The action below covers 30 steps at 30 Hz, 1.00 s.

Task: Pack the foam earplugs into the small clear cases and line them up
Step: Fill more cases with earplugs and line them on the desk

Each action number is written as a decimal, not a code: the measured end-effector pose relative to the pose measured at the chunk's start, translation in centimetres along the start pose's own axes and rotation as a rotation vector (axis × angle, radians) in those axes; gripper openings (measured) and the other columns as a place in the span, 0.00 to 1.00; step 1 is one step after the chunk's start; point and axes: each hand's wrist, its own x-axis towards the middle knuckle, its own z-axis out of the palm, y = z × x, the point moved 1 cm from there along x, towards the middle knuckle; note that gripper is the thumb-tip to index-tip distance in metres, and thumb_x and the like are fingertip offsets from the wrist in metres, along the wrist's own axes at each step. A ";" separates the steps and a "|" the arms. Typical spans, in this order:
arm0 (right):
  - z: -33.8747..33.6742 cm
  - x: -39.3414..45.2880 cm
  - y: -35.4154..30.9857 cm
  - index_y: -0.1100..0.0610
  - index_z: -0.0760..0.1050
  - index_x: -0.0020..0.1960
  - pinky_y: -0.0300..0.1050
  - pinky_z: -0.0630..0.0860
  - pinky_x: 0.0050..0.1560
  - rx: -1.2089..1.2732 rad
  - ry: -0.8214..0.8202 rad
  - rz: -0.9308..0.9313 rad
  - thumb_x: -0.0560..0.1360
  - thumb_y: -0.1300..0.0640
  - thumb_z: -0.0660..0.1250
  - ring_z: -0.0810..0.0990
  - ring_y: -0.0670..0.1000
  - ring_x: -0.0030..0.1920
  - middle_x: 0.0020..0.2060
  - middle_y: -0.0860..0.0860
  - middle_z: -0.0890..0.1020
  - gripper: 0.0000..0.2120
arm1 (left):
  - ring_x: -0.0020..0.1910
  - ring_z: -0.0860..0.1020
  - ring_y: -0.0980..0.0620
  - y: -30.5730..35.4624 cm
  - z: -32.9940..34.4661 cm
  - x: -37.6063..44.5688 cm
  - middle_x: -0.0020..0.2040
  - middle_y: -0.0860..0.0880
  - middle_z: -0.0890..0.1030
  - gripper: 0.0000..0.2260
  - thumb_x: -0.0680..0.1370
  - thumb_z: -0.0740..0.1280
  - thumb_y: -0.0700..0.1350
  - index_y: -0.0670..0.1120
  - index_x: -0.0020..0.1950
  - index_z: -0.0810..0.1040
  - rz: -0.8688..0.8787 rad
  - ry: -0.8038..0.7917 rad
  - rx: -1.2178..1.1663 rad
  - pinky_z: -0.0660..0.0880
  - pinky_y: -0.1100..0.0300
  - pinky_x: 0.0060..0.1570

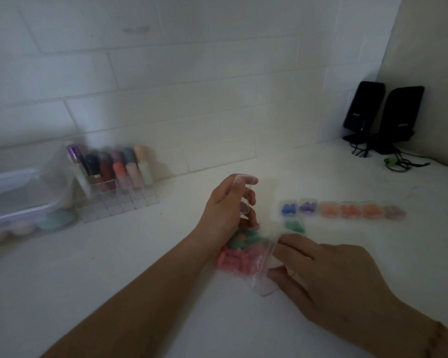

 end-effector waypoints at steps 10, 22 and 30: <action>-3.1 0.3 0.3 0.47 0.76 0.45 0.30 0.65 0.29 0.286 0.205 0.110 0.72 0.51 0.66 0.68 0.42 0.27 0.36 0.40 0.75 0.02 | 0.35 0.77 0.47 2.9 0.1 -1.7 0.41 0.44 0.77 0.16 0.75 0.65 0.50 0.41 0.57 0.77 -0.194 -0.236 -0.505 0.80 0.51 0.40; -2.0 1.5 1.0 0.46 0.76 0.40 0.24 0.63 0.33 0.411 0.275 0.286 0.67 0.45 0.73 0.71 0.37 0.31 0.31 0.31 0.71 0.08 | 0.39 0.77 0.50 1.9 3.2 -3.7 0.49 0.44 0.75 0.12 0.84 0.55 0.50 0.44 0.59 0.72 -0.248 -0.433 -0.545 0.74 0.61 0.36; -1.8 1.4 0.9 0.46 0.77 0.46 0.22 0.62 0.35 0.407 0.205 0.214 0.73 0.49 0.67 0.70 0.32 0.36 0.43 0.29 0.75 0.03 | 0.37 0.77 0.47 2.0 3.1 -3.6 0.51 0.37 0.74 0.13 0.85 0.51 0.49 0.43 0.61 0.69 -0.269 -0.491 -0.637 0.78 0.59 0.36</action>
